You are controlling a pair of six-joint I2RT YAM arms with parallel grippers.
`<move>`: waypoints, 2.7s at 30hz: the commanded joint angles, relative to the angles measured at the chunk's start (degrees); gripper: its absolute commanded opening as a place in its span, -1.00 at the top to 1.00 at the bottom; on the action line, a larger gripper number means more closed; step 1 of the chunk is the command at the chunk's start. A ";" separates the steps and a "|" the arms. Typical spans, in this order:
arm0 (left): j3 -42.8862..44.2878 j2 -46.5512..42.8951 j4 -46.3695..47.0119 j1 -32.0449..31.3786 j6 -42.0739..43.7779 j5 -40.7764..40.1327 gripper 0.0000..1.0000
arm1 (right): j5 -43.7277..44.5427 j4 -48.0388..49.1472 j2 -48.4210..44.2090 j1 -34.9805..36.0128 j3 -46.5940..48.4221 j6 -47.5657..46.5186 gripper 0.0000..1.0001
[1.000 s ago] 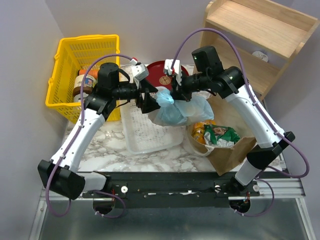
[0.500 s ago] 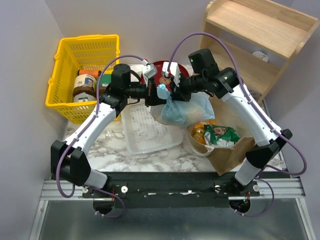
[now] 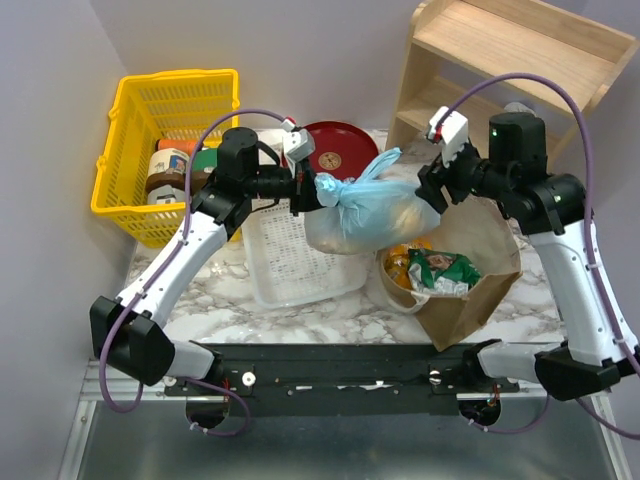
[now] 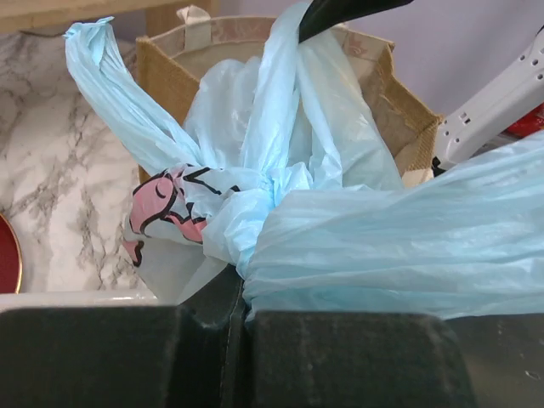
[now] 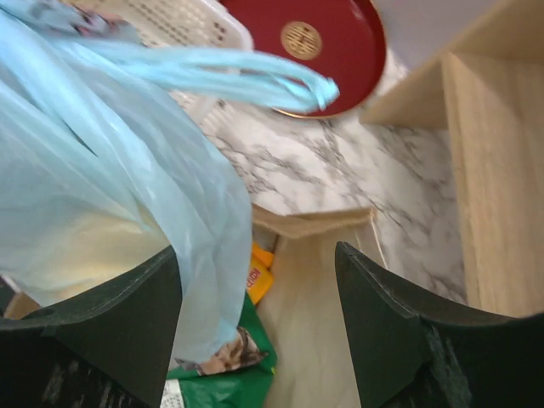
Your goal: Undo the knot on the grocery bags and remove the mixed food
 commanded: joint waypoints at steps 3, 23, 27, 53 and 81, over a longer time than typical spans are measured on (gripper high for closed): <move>7.13 -0.20 5.76 0.94 -4.63 -1.96 1.00 | 15.72 -6.42 -3.04 -6.99 -13.04 -2.17 -0.55; 10.56 1.83 8.58 1.02 -6.31 -4.68 1.00 | 2.75 -14.52 -4.10 -20.97 -4.82 -2.35 -0.61; 14.60 2.10 6.11 1.29 -3.68 -5.30 1.00 | 13.44 -11.53 -3.48 -24.30 -15.24 -5.42 -0.59; 17.95 1.83 6.11 2.78 -3.07 -7.40 1.00 | 20.02 -3.87 -6.22 -26.50 -29.93 -6.57 -0.36; 12.15 19.22 15.35 -11.62 -1.66 -5.30 1.00 | -9.82 -20.21 -0.84 -90.40 -10.34 -34.25 -0.20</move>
